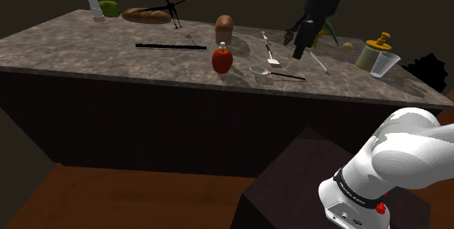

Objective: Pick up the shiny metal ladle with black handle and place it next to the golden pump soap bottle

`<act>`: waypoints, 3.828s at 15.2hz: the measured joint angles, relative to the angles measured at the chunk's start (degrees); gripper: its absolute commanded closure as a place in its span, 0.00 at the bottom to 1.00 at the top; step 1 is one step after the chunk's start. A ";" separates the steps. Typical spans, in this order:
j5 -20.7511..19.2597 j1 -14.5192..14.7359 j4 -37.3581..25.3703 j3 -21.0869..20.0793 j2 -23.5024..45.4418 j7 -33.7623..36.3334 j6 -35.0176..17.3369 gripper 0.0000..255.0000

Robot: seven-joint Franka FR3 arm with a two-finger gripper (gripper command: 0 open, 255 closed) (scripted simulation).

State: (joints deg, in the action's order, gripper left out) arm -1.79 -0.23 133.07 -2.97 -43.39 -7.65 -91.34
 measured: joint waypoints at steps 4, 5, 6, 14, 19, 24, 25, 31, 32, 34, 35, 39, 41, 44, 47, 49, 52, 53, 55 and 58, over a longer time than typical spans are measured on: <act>-1.83 -0.16 1.53 2.38 1.08 -4.06 -2.39 0.00; -2.69 -0.26 2.73 3.50 1.41 -5.93 -3.86 0.00; -3.42 -0.28 3.32 4.42 2.45 -7.61 -5.43 0.00; -9.35 -0.97 5.32 13.09 11.32 -22.50 -16.36 0.00; -11.49 -1.03 4.07 18.14 19.54 -31.61 -23.69 0.00; -11.31 -0.70 -0.15 22.45 29.82 -41.02 -30.14 0.00; -10.92 -0.62 -1.34 23.19 32.19 -42.99 -31.39 0.00; -7.37 -1.15 -7.97 25.97 44.85 -54.60 -37.49 0.00; -6.84 -1.35 -8.44 26.10 46.31 -55.67 -38.46 0.00; -6.17 -1.74 -8.51 26.31 48.12 -56.86 -40.18 0.00; -6.12 -1.80 -8.11 26.33 48.40 -56.95 -40.86 0.00; -5.28 -2.22 -7.24 26.41 50.55 -57.70 -43.83 0.00; -5.11 -2.28 -7.23 26.39 50.96 -57.81 -44.23 0.00; -5.05 -2.31 -7.24 26.39 51.07 -57.87 -44.34 0.00; -5.05 -2.31 -7.24 26.39 51.07 -57.87 -44.35 1.00; -4.99 -2.20 -7.27 26.26 50.79 -57.88 -43.36 1.00; -5.10 -2.23 -7.10 26.33 50.73 -57.83 -43.85 1.00; -5.13 -2.25 -7.05 26.36 50.73 -57.83 -44.08 1.00; -5.17 -2.27 -7.00 26.39 50.73 -57.83 -44.26 1.00; -5.32 -2.21 -7.45 26.41 50.36 -57.73 -43.47 1.00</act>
State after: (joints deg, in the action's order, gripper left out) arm -7.11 -2.44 125.62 23.45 6.97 -65.38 -134.80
